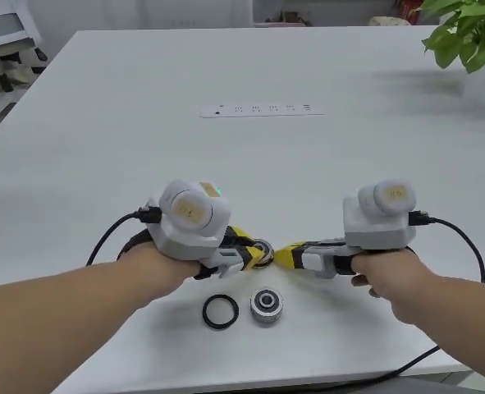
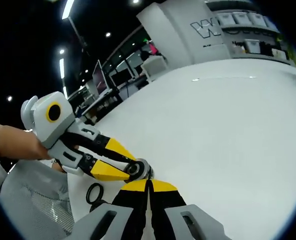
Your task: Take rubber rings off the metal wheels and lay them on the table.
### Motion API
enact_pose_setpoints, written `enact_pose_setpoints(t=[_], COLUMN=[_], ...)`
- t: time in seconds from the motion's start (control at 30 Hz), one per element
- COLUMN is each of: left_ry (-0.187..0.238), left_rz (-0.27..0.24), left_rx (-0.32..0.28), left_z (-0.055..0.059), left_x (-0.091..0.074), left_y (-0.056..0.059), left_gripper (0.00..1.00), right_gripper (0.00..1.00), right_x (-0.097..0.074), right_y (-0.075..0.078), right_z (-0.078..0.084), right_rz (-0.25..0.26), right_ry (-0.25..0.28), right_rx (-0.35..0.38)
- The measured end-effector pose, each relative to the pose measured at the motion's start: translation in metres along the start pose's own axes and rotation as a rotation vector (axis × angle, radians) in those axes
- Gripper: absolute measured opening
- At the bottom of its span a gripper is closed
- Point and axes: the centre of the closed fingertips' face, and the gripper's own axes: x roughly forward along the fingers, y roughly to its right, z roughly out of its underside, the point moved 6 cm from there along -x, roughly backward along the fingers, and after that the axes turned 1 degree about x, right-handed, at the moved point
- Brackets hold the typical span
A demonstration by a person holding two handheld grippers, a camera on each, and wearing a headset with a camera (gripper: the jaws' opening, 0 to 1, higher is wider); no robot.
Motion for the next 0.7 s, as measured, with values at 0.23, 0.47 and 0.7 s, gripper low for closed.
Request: enact_pose_setpoints(t=[0.23,0.47,0.7], left_ry=[0.000,-0.002,-0.006], left_rz=[-0.011,-0.019,-0.025], left_rx=[-0.006,-0.006,0.003], left_z=[0.000,-0.001,-0.001], left_x=[0.001,0.000,0.001], left_y=[0.001,0.002,0.002], left_gripper=[0.12,0.12,0.12], right_gripper=[0.00,0.00,0.00], right_x=[-0.002,-0.002,-0.001], right_y=[-0.008,-0.009,-0.006], right_z=[-0.001,-0.003,-0.004], right_rz=[-0.015,-0.027,-0.032], right_ry=[0.039,0.055,0.056], right_rx=[0.036,0.073,0.096])
